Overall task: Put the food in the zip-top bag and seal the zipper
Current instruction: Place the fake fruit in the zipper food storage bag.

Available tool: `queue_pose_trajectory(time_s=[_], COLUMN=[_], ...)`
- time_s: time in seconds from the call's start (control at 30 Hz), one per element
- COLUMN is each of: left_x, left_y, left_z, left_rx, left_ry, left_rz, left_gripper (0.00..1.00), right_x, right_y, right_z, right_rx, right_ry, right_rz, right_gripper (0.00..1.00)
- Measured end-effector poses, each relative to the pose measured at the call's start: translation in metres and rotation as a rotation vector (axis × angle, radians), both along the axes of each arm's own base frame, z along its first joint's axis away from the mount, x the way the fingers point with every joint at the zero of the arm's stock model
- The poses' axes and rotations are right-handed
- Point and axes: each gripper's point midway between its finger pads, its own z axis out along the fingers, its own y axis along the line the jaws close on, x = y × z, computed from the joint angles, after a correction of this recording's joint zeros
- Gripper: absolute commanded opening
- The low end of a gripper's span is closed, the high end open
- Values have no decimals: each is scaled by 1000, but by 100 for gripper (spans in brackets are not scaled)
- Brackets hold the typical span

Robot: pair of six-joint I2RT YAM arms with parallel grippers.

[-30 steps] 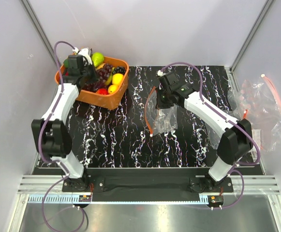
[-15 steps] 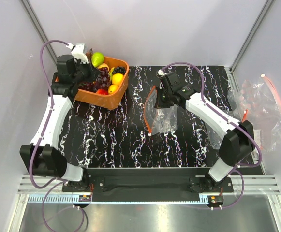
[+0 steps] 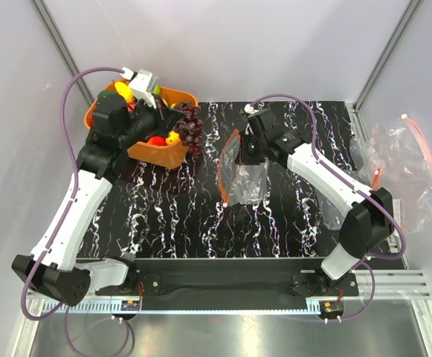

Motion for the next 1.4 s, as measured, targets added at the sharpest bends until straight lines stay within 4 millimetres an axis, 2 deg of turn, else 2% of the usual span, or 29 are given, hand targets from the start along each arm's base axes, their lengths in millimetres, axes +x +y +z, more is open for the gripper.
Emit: queue_pose_trajectory(time_s=[0.27, 0.47, 0.6, 0.7, 0.9, 1.13, 1.4], left_x=[-37, -59, -74, -79, -78, -66, -47], left_y=[-50, -86, -104, -110, -118, -124, -138], left_z=[19, 17, 21, 26, 24, -4, -34], left_rx=[-82, -135, -152, -168, -174, -148, -126], left_ry=[-34, -10, -15, -26, -27, 22, 68], left_rz=[-172, -290, -348, -368, -383, -366, -361], left_gripper=[0, 0, 0, 0, 0, 0, 0], right_x=[-9, -16, -19, -23, -28, -30, -32], right_y=[8, 11, 14, 13, 8, 3, -1], right_z=[23, 30, 35, 36, 42, 55, 60], right_rx=[134, 216, 251, 265, 289, 318, 333], right_ry=[-10, 15, 20, 25, 27, 11, 6], right_rz=[14, 24, 30, 32, 30, 24, 17], right_gripper=[0, 0, 0, 0, 0, 0, 0])
